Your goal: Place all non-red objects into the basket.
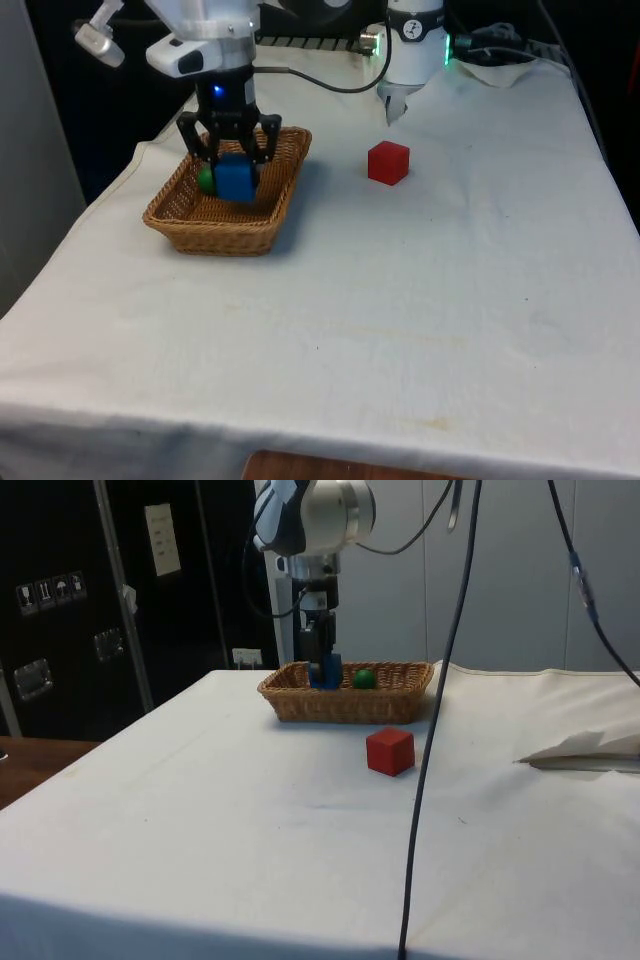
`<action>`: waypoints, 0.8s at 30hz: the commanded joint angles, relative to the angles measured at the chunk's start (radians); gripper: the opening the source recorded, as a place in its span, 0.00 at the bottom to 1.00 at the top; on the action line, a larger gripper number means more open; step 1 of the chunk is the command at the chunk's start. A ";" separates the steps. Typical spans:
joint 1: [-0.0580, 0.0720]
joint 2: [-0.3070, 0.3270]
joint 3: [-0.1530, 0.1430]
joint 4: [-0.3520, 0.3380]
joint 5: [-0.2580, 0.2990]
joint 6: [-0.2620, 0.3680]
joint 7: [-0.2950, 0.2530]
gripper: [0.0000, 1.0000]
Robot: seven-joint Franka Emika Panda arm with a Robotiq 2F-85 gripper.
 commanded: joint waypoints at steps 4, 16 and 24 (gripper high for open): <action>-0.007 0.004 0.004 0.007 0.009 -0.003 -0.003 0.02; -0.013 0.007 0.002 0.010 0.018 -0.010 0.003 0.19; -0.015 0.009 0.002 0.013 0.019 -0.015 0.005 0.95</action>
